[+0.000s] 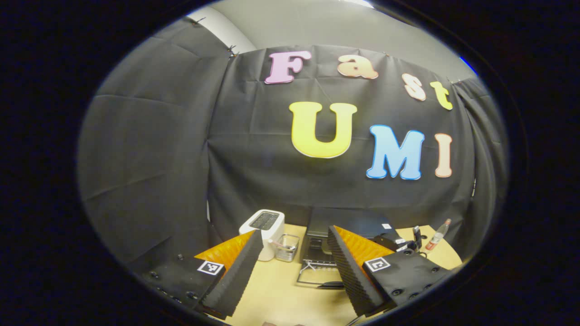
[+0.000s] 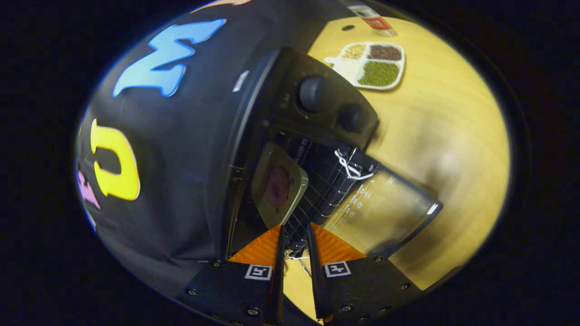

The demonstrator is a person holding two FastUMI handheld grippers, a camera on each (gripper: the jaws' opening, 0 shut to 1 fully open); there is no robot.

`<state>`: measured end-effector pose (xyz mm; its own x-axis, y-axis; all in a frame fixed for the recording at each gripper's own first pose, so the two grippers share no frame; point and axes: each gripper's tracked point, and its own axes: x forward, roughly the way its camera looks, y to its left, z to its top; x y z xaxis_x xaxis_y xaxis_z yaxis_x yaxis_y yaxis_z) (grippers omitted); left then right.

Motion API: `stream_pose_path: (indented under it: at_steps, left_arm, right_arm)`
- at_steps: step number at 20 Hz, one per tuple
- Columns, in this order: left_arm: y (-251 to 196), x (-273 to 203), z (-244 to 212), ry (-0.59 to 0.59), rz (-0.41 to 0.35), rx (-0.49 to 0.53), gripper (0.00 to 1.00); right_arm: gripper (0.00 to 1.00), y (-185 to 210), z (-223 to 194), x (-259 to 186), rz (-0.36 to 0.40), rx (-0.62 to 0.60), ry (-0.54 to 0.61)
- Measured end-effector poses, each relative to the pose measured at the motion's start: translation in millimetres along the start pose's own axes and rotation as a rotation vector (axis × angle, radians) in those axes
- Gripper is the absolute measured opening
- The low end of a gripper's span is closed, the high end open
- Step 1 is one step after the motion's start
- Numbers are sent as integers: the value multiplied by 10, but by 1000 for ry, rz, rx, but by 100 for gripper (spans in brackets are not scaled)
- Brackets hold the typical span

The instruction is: Open the electric oven with the left hand, put the food in, and close the electric oven.

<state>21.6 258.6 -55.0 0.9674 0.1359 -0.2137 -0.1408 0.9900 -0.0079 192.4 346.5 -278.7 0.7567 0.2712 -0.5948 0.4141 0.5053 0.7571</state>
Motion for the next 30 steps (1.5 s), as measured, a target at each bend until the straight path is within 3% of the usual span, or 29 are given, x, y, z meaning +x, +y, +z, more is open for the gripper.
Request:
stream_pose_path:
  at_steps: [5,10,13,14,18,19,20,22,23,25,26,27,30]
  left_arm:
    - [-556,71,-63,-12,-94,-7,97]
    - [-1128,83,-111,-11,-205,3,97]
    - [-1406,77,-103,-17,-262,9,91]
    - [-1477,73,-71,-21,-277,12,100]
    - [-1675,30,100,-63,-321,21,91]
    - [-1698,14,158,-73,-325,23,91]
    - [-1725,-4,216,-76,-331,23,97]
    - [-1772,-36,345,-93,-339,15,97]
    - [-1773,-43,384,-97,-342,11,97]
    - [-1762,-13,380,-85,-331,11,92]
    - [-1750,30,333,-67,-322,16,92]
    - [-1752,93,250,-43,-316,24,100]
    - [-1806,196,-94,64,-334,44,98]
  right_arm:
    - [28,-153,532,-701,12,-427,-85]
    - [28,-254,1042,-1481,36,-711,-256]
    - [28,-164,1297,-1982,61,-814,-371]
    - [28,-114,1382,-2149,67,-848,-412]
    - [28,151,1658,-2817,114,-968,-579]
    - [28,226,1689,-2983,126,-980,-614]
    - [27,301,1747,-3150,136,-983,-647]
    - [27,399,1795,-3416,168,-972,-691]
    - [30,425,1817,-3510,173,-973,-710]
    - [49,444,1902,-3687,179,-955,-757]
    - [75,462,1910,-3729,188,-945,-764]
    - [80,438,1944,-3667,182,-938,-764]
    - [85,362,1956,-3591,166,-945,-747]
